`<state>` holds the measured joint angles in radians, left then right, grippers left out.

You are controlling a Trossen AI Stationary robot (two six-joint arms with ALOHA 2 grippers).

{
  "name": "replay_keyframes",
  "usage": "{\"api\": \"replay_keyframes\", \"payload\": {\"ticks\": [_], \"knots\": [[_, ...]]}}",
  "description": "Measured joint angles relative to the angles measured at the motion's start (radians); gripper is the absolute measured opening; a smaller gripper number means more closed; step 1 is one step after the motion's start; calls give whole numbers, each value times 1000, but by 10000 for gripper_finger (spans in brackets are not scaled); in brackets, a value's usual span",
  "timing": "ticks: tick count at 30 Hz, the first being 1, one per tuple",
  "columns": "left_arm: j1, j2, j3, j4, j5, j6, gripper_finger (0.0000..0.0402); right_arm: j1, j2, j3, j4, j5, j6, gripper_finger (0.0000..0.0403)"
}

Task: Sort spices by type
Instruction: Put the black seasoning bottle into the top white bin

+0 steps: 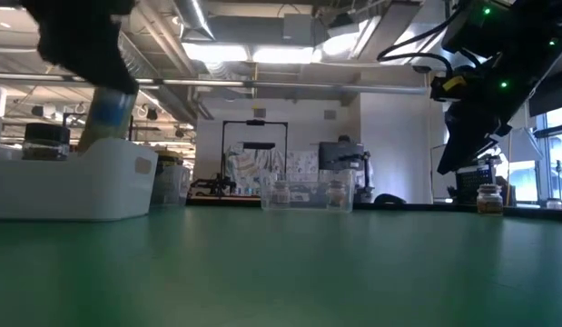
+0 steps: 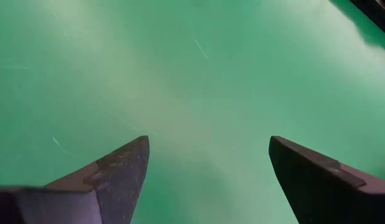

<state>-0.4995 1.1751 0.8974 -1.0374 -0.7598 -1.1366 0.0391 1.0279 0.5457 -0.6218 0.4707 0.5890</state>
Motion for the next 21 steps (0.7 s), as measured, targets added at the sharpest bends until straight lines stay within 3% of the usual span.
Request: {"api": "replay_keyframes", "payload": {"ticks": [8,14,21], "knots": [[41,-1,-178,198,-5,47,198,0,0,0,11,17,-1,331],[62,-1,-240,267,-3,90,200,0,0,0,53,18,-23,331],[62,-1,-251,264,12,71,248,0,0,0,53,9,-25,331]]}}
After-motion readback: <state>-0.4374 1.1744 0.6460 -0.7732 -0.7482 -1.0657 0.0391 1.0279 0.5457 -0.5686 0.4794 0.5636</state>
